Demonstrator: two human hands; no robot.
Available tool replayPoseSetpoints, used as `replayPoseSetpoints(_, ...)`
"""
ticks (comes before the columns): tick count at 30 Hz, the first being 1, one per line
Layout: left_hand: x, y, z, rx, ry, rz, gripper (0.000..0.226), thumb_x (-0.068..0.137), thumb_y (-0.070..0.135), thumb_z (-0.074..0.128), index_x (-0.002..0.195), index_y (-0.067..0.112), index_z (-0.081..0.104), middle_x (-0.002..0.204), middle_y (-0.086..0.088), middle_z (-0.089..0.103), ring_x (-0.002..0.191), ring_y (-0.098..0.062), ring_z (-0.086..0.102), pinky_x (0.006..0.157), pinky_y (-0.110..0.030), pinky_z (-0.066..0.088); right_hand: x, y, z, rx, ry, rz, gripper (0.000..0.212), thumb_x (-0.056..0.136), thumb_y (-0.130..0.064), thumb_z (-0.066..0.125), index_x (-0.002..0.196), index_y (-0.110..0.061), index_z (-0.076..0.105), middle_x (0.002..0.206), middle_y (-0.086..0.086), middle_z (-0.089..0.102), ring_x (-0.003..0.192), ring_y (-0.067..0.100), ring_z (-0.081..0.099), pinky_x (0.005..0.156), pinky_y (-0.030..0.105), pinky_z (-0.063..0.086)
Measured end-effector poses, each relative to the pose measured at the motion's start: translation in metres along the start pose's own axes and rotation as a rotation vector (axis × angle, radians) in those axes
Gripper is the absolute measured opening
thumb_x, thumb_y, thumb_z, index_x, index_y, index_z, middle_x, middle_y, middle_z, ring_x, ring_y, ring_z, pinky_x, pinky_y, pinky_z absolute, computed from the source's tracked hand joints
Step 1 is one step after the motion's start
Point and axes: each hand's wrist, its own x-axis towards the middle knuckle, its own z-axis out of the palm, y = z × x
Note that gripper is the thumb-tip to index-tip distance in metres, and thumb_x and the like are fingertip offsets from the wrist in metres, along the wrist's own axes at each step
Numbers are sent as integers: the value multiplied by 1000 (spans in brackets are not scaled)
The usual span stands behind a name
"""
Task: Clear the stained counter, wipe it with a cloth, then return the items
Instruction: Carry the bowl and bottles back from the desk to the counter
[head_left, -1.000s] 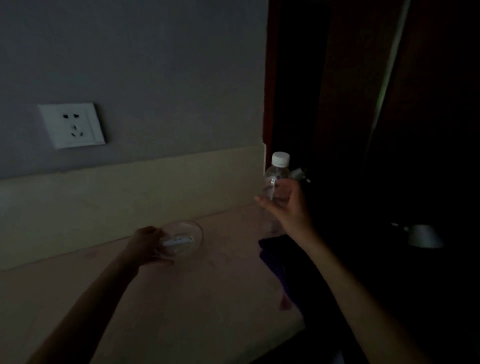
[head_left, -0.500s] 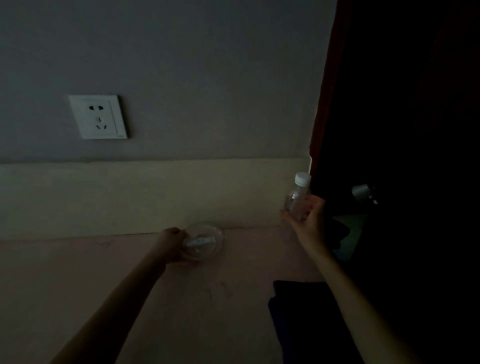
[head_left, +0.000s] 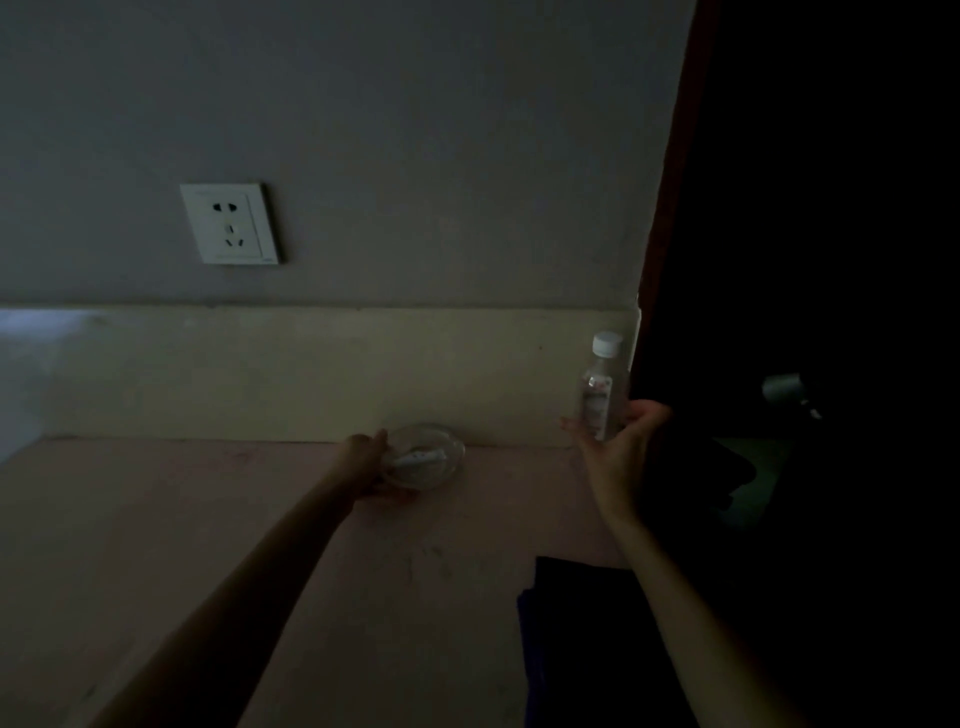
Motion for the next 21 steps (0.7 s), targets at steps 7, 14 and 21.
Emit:
replayPoseSetpoints(7, -20, -9, -33, 243, 111, 107, 46, 107, 37, 35, 119, -5, 51, 94, -19, 63, 35, -15, 56, 36, -18, 34, -12, -1, -3, -69, 13, -39, 80, 45, -54, 75, 103, -25, 29, 111, 19, 49, 99, 37, 53, 88, 55, 45)
replayPoseSetpoints(14, -116, -49, -107, -26, 161, 258, 28, 107, 28, 42, 105, 7, 60, 78, -9, 60, 30, -4, 50, 31, -11, 28, -64, -65, -35, -2, -188, -56, 46, 66, -56, 71, 86, -33, 37, 89, 4, 53, 80, 20, 52, 84, 52, 47)
replayPoseSetpoints(21, -269, -221, -176, -328, 571, 50, 31, 107, 21, 40, 84, 15, 61, 60, 3, 58, 30, -1, 40, 32, -9, 24, -310, -159, -16, 335, -1070, -135, 25, 85, -37, 70, 84, -21, 51, 65, -1, 60, 56, 9, 56, 53, 20, 44)
